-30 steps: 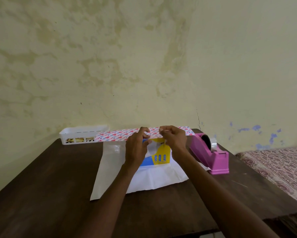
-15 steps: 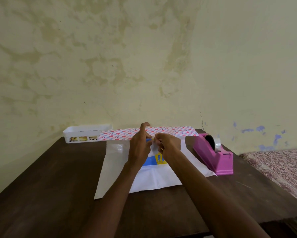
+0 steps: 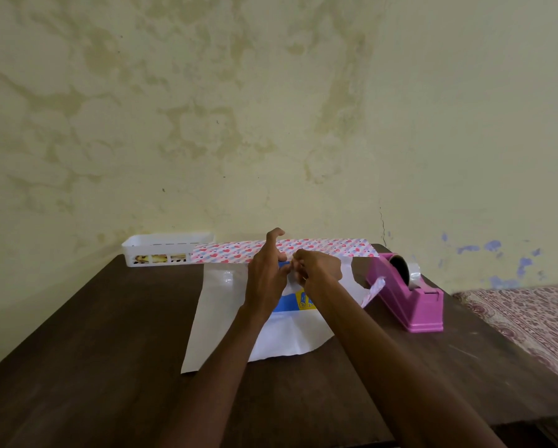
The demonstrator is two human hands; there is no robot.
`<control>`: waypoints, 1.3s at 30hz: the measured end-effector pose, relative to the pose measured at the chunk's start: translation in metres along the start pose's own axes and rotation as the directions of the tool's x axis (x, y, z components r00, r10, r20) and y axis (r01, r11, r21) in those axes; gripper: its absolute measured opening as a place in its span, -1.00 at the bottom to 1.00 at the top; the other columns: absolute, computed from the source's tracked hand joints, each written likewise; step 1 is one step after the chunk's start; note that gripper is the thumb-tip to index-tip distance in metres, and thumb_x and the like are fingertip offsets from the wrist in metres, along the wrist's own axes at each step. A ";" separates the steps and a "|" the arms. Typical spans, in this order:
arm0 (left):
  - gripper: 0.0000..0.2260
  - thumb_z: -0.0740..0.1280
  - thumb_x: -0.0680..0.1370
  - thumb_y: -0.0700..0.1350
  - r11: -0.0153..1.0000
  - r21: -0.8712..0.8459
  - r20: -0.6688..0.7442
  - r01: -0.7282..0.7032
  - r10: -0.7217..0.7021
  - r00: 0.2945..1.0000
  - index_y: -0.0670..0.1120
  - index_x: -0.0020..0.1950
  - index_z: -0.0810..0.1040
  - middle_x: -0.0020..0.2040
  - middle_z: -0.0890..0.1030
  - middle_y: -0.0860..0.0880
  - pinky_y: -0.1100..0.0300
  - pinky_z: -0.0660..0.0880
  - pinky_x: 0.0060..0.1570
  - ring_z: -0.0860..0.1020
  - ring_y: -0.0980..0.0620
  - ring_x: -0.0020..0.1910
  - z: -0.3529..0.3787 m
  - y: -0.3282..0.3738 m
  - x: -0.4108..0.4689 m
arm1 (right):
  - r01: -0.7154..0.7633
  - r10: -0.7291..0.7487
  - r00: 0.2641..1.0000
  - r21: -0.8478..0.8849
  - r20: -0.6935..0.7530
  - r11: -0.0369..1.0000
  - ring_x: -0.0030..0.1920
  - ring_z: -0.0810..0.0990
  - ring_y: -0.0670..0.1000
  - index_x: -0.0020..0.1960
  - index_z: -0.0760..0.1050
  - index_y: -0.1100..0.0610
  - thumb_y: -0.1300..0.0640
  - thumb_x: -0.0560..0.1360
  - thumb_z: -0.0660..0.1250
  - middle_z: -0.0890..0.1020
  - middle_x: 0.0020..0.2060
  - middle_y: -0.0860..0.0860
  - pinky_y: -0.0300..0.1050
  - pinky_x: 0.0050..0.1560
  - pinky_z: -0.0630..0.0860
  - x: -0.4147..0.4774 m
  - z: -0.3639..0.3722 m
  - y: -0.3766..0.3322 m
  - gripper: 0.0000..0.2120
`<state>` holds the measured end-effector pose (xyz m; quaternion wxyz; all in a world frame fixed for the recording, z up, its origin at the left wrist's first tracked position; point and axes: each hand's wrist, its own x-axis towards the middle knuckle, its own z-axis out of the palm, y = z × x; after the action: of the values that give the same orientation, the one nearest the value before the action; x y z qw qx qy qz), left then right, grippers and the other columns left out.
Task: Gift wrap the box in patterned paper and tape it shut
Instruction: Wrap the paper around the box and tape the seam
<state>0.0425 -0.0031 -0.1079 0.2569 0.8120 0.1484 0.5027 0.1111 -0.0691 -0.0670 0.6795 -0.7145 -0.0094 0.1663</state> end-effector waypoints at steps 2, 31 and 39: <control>-0.46 0.45 0.48 -0.18 1.000 -0.009 -0.001 0.000 0.000 1.000 -0.09 0.41 0.32 -0.11 0.59 -0.10 0.12 0.54 0.02 0.50 0.07 -0.14 0.000 0.000 0.000 | -0.001 0.000 1.000 -0.017 -0.018 1.000 -0.35 0.60 0.01 -0.30 0.56 0.19 0.11 0.36 0.50 0.63 -0.40 0.08 0.00 -0.07 0.67 -0.002 0.000 -0.002 -0.81; -0.53 0.44 0.48 -0.20 0.997 0.074 0.015 -0.020 0.019 1.000 -0.07 0.35 0.39 0.01 0.63 -0.10 0.19 0.51 0.04 0.59 -0.01 -0.05 0.002 0.000 0.002 | 0.150 -0.166 0.985 -0.264 -0.041 0.953 -0.25 0.59 0.07 -0.08 0.54 0.23 0.06 0.35 0.53 0.58 -0.26 0.08 -0.13 -0.27 0.50 -0.008 -0.004 -0.009 -0.70; -0.76 0.45 0.43 -0.29 0.988 0.133 0.072 -0.073 0.064 0.995 -0.08 0.06 0.62 -0.03 0.59 -0.05 0.30 0.45 -0.13 0.57 -0.01 -0.08 -0.002 -0.005 0.007 | 0.184 -0.205 0.978 -0.302 -0.037 0.935 -0.18 0.61 0.06 -0.04 0.50 0.19 -0.09 0.31 0.59 0.61 -0.16 0.08 -0.12 -0.18 0.56 0.004 -0.010 0.000 -0.54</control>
<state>0.0440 0.0045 -0.1048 0.1888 0.8486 0.1454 0.4724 0.1177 -0.0777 -0.0680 0.5777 -0.8091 -0.0817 0.0704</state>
